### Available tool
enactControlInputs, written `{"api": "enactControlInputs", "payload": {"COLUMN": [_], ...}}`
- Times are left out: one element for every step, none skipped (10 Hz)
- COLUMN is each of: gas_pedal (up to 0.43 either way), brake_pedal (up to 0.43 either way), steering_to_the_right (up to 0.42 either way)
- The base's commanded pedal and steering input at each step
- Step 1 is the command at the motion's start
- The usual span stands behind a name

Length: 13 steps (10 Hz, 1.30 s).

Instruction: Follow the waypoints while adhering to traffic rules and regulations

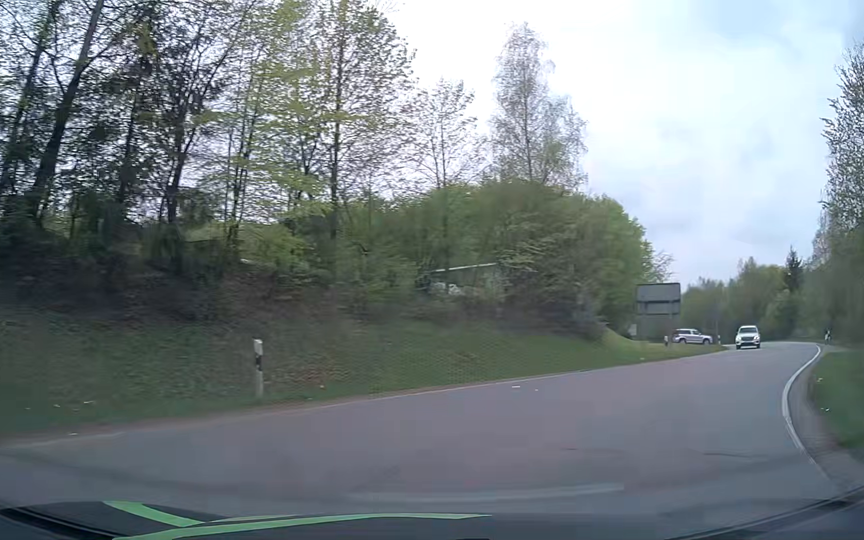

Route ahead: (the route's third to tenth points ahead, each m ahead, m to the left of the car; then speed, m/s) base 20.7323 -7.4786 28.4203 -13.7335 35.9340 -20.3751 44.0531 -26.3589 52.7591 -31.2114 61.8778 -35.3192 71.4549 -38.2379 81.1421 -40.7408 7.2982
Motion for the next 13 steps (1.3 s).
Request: {"api": "enactControlInputs", "payload": {"gas_pedal": [0.280, 0.280, 0.280, 0.287, 0.287, 0.287, 0.311, 0.319, 0.319, 0.319, 0.331, 0.331, 0.331], "brake_pedal": [0.000, 0.000, 0.000, 0.000, 0.000, 0.000, 0.000, 0.000, 0.000, 0.000, 0.000, 0.000, 0.000], "steering_to_the_right": [0.285, 0.285, 0.284, 0.282, 0.278, 0.269, 0.252, 0.238, 0.230, 0.213, 0.194, 0.182, 0.161]}}
